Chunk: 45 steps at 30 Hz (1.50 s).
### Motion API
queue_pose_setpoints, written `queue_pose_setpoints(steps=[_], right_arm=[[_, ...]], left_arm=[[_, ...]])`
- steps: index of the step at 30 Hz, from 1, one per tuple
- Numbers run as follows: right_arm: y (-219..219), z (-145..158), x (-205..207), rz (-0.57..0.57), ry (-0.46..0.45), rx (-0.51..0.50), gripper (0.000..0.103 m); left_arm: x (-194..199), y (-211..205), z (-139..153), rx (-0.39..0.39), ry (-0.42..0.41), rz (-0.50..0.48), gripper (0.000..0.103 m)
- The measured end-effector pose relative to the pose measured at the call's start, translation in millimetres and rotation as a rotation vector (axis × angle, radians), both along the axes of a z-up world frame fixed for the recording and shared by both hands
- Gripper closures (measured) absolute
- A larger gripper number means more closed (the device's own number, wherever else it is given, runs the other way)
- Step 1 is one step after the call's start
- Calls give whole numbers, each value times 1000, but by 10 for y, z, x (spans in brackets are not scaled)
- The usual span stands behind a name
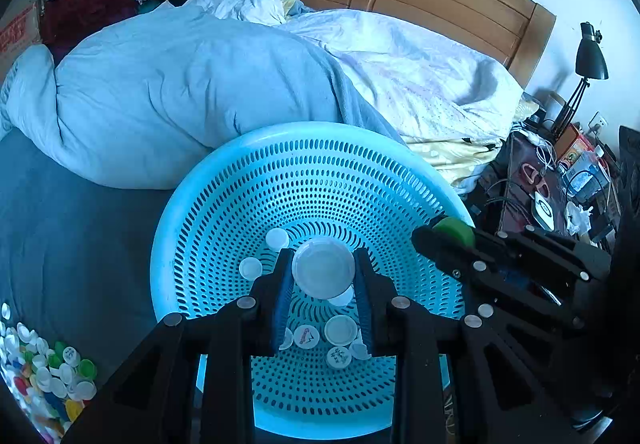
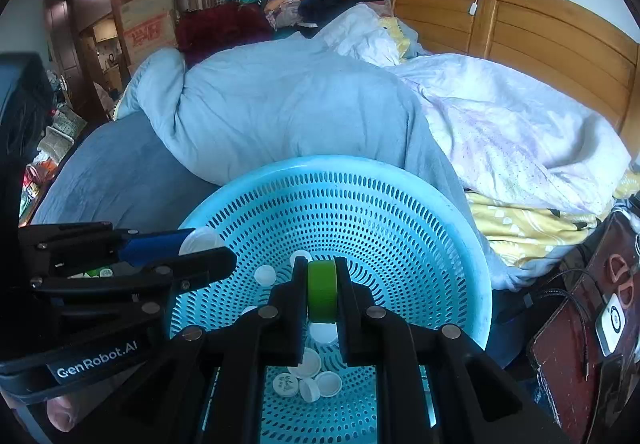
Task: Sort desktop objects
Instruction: 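Open both grippers to drop the caps into the teal basket, then move both open grippers back over the cap pile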
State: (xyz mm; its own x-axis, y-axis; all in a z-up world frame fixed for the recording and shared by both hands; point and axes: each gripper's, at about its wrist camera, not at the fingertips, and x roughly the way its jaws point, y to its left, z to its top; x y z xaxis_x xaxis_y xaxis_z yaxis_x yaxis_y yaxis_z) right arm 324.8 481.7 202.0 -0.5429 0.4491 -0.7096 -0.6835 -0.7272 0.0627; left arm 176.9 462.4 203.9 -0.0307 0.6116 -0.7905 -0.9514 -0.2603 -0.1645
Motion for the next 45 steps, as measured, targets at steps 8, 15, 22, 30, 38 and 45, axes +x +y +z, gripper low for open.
queue_pose_setpoints(steps=[8,15,22,30,38,45], right_arm=[[7,-6,10,7,2,0,90],[1,-10,20,9,4,10,90],[-7,104,155,-64,30,95,32],[-487,460,152,7,193,179,24],[-1823,460,-147,292,347,285,0],[-2360,-229,-757,508,256,128,0]], left_arm=[[2,76,-22,-2,8,4,78],[-12,90,-22,1,15,14,78],[-230,-59,28,56,39,124,39],[-369,-695,161,141,127,155,39],[-935,-3025,-581,103,189,429,39],[-1318,-4624,-1481,-67,50,809,40]])
